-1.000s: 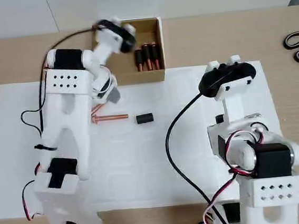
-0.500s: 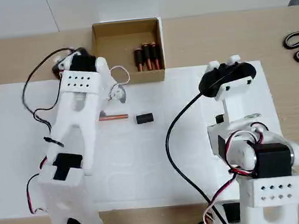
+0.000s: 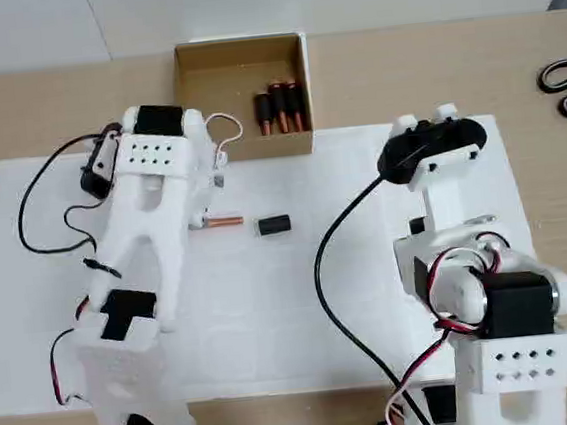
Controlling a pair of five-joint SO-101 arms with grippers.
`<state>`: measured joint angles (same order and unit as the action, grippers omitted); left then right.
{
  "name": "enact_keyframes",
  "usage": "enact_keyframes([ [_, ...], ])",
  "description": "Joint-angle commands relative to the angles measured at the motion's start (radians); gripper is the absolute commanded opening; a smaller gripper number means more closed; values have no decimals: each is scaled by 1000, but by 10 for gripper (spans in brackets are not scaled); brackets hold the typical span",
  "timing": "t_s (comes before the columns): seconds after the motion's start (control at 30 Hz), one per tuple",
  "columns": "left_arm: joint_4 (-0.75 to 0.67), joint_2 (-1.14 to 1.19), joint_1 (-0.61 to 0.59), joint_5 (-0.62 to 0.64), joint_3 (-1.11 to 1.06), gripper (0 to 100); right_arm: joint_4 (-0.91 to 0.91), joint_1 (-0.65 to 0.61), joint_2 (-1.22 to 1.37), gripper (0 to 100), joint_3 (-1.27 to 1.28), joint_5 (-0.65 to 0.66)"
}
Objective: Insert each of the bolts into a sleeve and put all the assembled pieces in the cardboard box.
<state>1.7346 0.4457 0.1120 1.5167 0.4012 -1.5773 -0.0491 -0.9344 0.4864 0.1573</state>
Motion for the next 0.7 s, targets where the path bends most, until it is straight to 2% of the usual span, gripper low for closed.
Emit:
enact_keyframes([
  [0.0, 11, 32, -14, 37, 5, 222, 5, 7, -7, 5, -5, -3],
  [0.2, 11, 184, -68, 52, 12, 222, 4, 7, -7, 5, -5, -2],
  [0.47, -17, 279, -78, 55, 13, 216, 4, 5, -7, 5, -5, -2],
  [0.53, -17, 302, -78, 55, 13, 179, 2, 5, -12, 5, -5, -2],
  [0.67, -17, 333, -80, 55, 56, 19, 2, 5, -13, 5, -5, -2],
])
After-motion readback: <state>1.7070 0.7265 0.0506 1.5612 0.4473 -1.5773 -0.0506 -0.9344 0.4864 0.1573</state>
